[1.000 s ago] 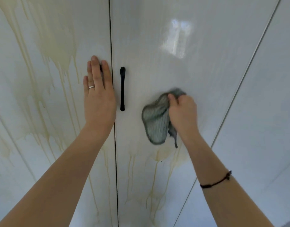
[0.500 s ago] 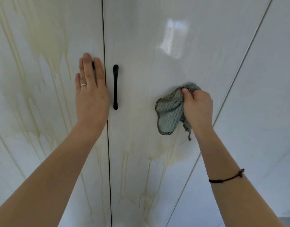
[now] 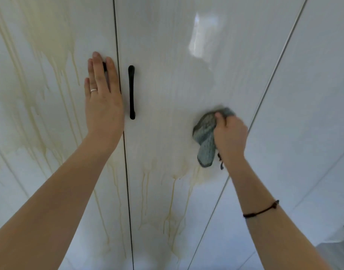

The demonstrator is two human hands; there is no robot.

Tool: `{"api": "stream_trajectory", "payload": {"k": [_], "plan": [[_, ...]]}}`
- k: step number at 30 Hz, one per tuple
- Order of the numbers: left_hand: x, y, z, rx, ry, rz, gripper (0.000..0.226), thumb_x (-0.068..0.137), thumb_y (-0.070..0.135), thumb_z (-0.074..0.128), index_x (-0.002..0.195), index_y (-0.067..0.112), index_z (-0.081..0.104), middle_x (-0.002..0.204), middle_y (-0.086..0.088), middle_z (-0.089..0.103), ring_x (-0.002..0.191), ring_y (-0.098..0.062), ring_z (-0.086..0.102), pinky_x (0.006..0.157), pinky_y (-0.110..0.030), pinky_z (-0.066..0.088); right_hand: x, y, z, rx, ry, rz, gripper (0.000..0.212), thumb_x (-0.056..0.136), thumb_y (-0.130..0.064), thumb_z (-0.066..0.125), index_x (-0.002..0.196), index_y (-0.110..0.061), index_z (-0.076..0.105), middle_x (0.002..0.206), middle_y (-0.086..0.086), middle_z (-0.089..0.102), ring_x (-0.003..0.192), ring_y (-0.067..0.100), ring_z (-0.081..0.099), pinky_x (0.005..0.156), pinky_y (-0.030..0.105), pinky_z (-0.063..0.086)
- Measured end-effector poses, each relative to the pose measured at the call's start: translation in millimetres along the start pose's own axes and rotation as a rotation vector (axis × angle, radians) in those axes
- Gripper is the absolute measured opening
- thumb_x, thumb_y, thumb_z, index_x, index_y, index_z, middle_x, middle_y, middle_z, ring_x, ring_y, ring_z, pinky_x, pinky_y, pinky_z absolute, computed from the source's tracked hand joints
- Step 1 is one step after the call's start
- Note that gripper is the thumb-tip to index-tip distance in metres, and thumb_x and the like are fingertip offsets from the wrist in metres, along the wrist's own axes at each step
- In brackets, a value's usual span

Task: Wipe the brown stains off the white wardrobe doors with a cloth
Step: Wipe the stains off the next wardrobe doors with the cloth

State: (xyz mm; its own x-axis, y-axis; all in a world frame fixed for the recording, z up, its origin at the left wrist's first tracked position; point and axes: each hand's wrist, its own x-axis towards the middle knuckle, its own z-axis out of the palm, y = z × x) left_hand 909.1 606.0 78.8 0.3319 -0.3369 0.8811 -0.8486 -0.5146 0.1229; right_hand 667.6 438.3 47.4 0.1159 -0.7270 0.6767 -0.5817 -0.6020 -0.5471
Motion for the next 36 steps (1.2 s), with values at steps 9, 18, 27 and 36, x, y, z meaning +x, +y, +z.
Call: {"api": "stream_trajectory", "payload": {"k": [9, 18, 27, 36], "plan": [[-1.2, 0.8, 3.7, 0.016, 0.001, -0.005, 0.072, 0.096, -0.016, 0.03, 0.157, 0.0, -0.005, 0.163, -0.028, -0.002, 0.152, -0.041, 0.001, 0.122, -0.052, 0.021, -88.5, 29.0, 68.3, -0.175, -0.283, 0.034, 0.038, 0.103, -0.042, 0.042, 0.077, -0.019, 0.055, 0.07, 0.004, 0.061, 0.074, 0.032, 0.065, 0.061, 0.03, 0.041], [0.4, 2.9, 9.1, -0.005, 0.037, -0.027, 0.072, 0.094, -0.018, 0.028, 0.157, 0.0, -0.004, 0.163, -0.029, 0.0, 0.152, -0.041, 0.003, 0.123, -0.051, 0.02, 15.1, 25.1, -2.7, 0.113, 0.087, 0.108, 0.047, 0.1, -0.043, 0.042, 0.064, -0.016, 0.053, 0.062, -0.002, 0.057, 0.058, 0.013, 0.056, 0.051, 0.026, 0.036], [1.1, 1.2, 16.4, -0.01, 0.08, -0.039, 0.065, 0.097, -0.013, 0.021, 0.157, 0.0, -0.004, 0.162, -0.03, 0.002, 0.152, -0.042, 0.004, 0.123, -0.05, 0.018, -77.2, 72.3, 50.6, -0.16, -0.029, 0.109, 0.052, 0.104, -0.03, 0.04, 0.055, -0.011, 0.042, 0.048, 0.004, 0.043, 0.047, 0.031, 0.053, 0.049, 0.027, 0.029], [0.2, -4.5, 24.0, -0.03, 0.093, -0.022, 0.06, 0.103, -0.009, 0.021, 0.156, 0.001, -0.006, 0.161, -0.034, 0.001, 0.151, -0.044, 0.005, 0.123, -0.052, 0.019, 43.4, 30.9, -17.2, -0.001, 0.411, 0.06, 0.043, 0.102, -0.044, 0.033, 0.07, -0.02, 0.045, 0.052, -0.016, 0.035, 0.045, -0.003, 0.033, 0.046, 0.016, 0.017]]}}
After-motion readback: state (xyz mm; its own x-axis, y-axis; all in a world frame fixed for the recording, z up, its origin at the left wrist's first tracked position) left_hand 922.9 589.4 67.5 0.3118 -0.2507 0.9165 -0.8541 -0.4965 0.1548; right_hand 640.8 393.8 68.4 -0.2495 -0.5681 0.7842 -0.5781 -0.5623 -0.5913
